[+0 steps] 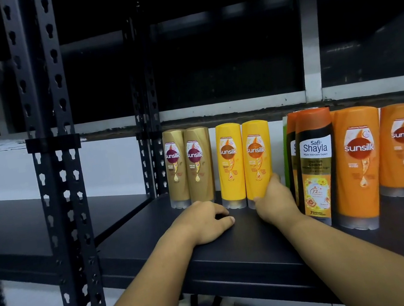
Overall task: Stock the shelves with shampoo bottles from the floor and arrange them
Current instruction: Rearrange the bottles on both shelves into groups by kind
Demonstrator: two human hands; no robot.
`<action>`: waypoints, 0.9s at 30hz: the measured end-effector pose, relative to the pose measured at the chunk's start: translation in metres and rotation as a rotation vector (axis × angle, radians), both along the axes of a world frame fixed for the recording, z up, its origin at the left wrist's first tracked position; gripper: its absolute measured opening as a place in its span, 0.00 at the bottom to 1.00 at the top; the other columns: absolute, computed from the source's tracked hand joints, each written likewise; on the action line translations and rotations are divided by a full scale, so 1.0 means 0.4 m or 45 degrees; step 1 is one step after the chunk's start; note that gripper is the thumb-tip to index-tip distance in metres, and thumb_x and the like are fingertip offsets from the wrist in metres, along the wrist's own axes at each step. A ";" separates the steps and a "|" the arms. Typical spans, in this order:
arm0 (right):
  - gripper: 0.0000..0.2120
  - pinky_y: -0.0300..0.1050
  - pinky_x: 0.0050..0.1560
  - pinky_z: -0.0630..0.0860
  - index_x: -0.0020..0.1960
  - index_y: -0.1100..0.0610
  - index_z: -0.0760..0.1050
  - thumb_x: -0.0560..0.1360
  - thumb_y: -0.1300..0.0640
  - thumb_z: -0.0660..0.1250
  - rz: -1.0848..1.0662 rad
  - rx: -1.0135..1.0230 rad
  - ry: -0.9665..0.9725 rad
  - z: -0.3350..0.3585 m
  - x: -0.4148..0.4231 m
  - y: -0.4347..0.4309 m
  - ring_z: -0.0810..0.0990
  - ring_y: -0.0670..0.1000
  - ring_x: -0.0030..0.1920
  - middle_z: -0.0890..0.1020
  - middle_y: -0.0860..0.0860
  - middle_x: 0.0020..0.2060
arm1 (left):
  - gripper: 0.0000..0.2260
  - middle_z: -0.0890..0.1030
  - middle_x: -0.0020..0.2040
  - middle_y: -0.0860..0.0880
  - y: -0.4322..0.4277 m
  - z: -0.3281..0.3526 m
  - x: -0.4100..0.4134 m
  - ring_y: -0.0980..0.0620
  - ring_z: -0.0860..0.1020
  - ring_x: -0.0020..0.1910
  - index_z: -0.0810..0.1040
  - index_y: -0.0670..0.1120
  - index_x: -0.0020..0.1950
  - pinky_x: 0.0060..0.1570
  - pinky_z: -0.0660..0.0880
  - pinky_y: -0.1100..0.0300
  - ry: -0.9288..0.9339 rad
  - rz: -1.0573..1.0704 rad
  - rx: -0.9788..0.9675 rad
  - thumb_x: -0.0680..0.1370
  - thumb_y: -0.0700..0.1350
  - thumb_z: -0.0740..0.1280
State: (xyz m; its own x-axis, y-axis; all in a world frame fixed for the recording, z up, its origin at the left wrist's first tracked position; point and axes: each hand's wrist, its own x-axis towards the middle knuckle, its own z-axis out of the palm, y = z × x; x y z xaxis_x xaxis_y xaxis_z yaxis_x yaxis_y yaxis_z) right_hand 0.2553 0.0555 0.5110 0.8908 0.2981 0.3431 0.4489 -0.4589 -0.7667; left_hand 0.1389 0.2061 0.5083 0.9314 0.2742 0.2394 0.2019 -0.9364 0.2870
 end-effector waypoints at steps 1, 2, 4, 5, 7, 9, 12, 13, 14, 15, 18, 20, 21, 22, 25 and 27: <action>0.23 0.49 0.50 0.70 0.68 0.57 0.61 0.78 0.62 0.67 0.001 -0.007 0.002 0.001 -0.001 -0.001 0.77 0.61 0.60 0.74 0.54 0.52 | 0.21 0.77 0.71 0.52 0.000 0.000 0.000 0.51 0.74 0.70 0.78 0.54 0.71 0.69 0.72 0.51 -0.002 0.000 0.000 0.81 0.60 0.64; 0.23 0.48 0.50 0.70 0.69 0.57 0.61 0.79 0.61 0.67 0.002 -0.017 0.004 0.002 -0.003 -0.002 0.77 0.61 0.60 0.74 0.54 0.52 | 0.21 0.77 0.71 0.53 0.000 0.000 0.000 0.51 0.74 0.70 0.78 0.54 0.71 0.69 0.72 0.51 -0.003 0.000 0.001 0.81 0.60 0.64; 0.24 0.48 0.50 0.69 0.70 0.58 0.60 0.79 0.60 0.67 0.004 -0.038 0.012 0.003 -0.005 -0.004 0.77 0.62 0.61 0.75 0.56 0.54 | 0.21 0.77 0.71 0.53 -0.001 0.000 -0.001 0.51 0.74 0.70 0.78 0.54 0.72 0.69 0.72 0.51 0.001 -0.002 0.002 0.81 0.60 0.64; 0.24 0.48 0.50 0.69 0.70 0.58 0.60 0.79 0.60 0.67 0.006 -0.043 0.018 0.004 -0.006 -0.004 0.77 0.62 0.61 0.76 0.57 0.56 | 0.21 0.77 0.71 0.53 0.000 0.000 -0.001 0.51 0.74 0.70 0.78 0.54 0.71 0.69 0.72 0.51 0.002 -0.004 0.001 0.81 0.60 0.64; 0.24 0.48 0.50 0.69 0.70 0.58 0.60 0.79 0.60 0.67 0.008 -0.045 0.028 0.006 -0.006 -0.005 0.77 0.61 0.61 0.76 0.57 0.57 | 0.21 0.77 0.71 0.53 -0.001 0.000 -0.001 0.51 0.74 0.70 0.78 0.54 0.71 0.69 0.72 0.52 -0.002 -0.005 -0.002 0.81 0.60 0.64; 0.24 0.48 0.50 0.69 0.70 0.58 0.60 0.79 0.60 0.67 0.010 -0.050 0.033 0.007 -0.005 -0.005 0.77 0.61 0.61 0.76 0.58 0.58 | 0.21 0.77 0.71 0.53 -0.001 0.001 -0.001 0.52 0.74 0.70 0.78 0.54 0.71 0.69 0.72 0.52 -0.003 -0.006 -0.001 0.81 0.60 0.64; 0.23 0.48 0.49 0.69 0.69 0.58 0.61 0.79 0.60 0.67 0.017 -0.048 0.035 0.006 -0.003 -0.005 0.77 0.61 0.60 0.75 0.56 0.55 | 0.21 0.77 0.71 0.53 -0.003 0.002 -0.003 0.52 0.74 0.69 0.78 0.54 0.71 0.68 0.72 0.53 0.003 -0.008 0.012 0.81 0.60 0.64; 0.23 0.48 0.50 0.69 0.69 0.58 0.60 0.79 0.60 0.67 0.019 -0.048 0.035 0.007 -0.004 -0.004 0.77 0.61 0.61 0.74 0.55 0.52 | 0.21 0.77 0.71 0.53 -0.003 0.002 -0.003 0.51 0.74 0.69 0.78 0.54 0.71 0.67 0.72 0.53 0.000 -0.006 0.011 0.81 0.60 0.64; 0.23 0.48 0.49 0.69 0.69 0.58 0.60 0.79 0.60 0.67 0.018 -0.049 0.037 0.008 -0.006 -0.005 0.77 0.62 0.61 0.72 0.54 0.51 | 0.21 0.77 0.71 0.53 -0.003 0.002 -0.003 0.51 0.74 0.69 0.79 0.54 0.71 0.67 0.72 0.53 -0.004 -0.005 0.008 0.81 0.60 0.64; 0.22 0.48 0.49 0.70 0.69 0.58 0.60 0.79 0.59 0.67 0.019 -0.044 0.037 0.009 -0.008 -0.005 0.77 0.62 0.60 0.71 0.53 0.50 | 0.20 0.78 0.71 0.53 -0.002 0.002 -0.002 0.51 0.75 0.69 0.79 0.54 0.71 0.68 0.73 0.53 -0.007 -0.003 0.005 0.81 0.60 0.64; 0.25 0.49 0.50 0.73 0.69 0.58 0.58 0.78 0.57 0.68 0.030 -0.066 0.018 0.006 -0.026 -0.012 0.78 0.61 0.59 0.76 0.56 0.55 | 0.17 0.81 0.65 0.54 -0.003 0.005 -0.006 0.53 0.78 0.63 0.82 0.54 0.65 0.64 0.76 0.51 -0.039 -0.011 0.008 0.81 0.59 0.65; 0.33 0.52 0.56 0.76 0.73 0.59 0.54 0.77 0.55 0.69 0.050 -0.161 -0.017 0.004 -0.046 -0.020 0.78 0.60 0.61 0.76 0.59 0.62 | 0.14 0.84 0.56 0.55 -0.006 0.007 -0.012 0.55 0.80 0.54 0.85 0.53 0.59 0.58 0.80 0.50 -0.093 -0.018 0.024 0.81 0.57 0.65; 0.35 0.52 0.58 0.77 0.75 0.59 0.53 0.77 0.53 0.70 0.066 -0.228 -0.046 0.004 -0.062 -0.028 0.77 0.59 0.62 0.74 0.58 0.64 | 0.13 0.84 0.53 0.55 -0.008 0.010 -0.015 0.55 0.80 0.52 0.86 0.53 0.57 0.55 0.80 0.49 -0.118 -0.016 0.039 0.81 0.56 0.65; 0.34 0.51 0.59 0.77 0.75 0.57 0.55 0.77 0.51 0.70 0.079 -0.312 -0.084 0.005 -0.081 -0.041 0.77 0.58 0.63 0.74 0.57 0.65 | 0.12 0.84 0.51 0.55 -0.010 0.012 -0.018 0.55 0.80 0.50 0.86 0.53 0.55 0.54 0.81 0.49 -0.139 -0.013 0.056 0.80 0.56 0.65; 0.27 0.48 0.57 0.78 0.73 0.53 0.65 0.79 0.45 0.67 0.146 -0.603 -0.219 0.005 -0.143 -0.111 0.78 0.55 0.61 0.77 0.53 0.63 | 0.11 0.84 0.48 0.57 -0.021 0.021 -0.027 0.57 0.80 0.48 0.85 0.54 0.53 0.51 0.81 0.49 -0.212 -0.023 0.098 0.80 0.56 0.66; 0.25 0.49 0.59 0.78 0.71 0.52 0.71 0.78 0.42 0.65 0.181 -0.680 -0.324 -0.001 -0.174 -0.177 0.78 0.54 0.61 0.79 0.52 0.63 | 0.11 0.84 0.48 0.57 -0.036 0.026 -0.033 0.57 0.80 0.48 0.85 0.54 0.53 0.51 0.80 0.51 -0.271 -0.047 0.112 0.80 0.55 0.66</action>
State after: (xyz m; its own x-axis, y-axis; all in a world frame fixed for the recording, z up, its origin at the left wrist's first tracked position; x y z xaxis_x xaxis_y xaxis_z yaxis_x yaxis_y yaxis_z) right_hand 0.1855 -0.0153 0.5108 0.7392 0.5979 0.3102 0.6731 -0.6727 -0.3074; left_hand 0.1257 0.1918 0.5185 0.8664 0.2101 0.4531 0.1105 -0.9653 0.2364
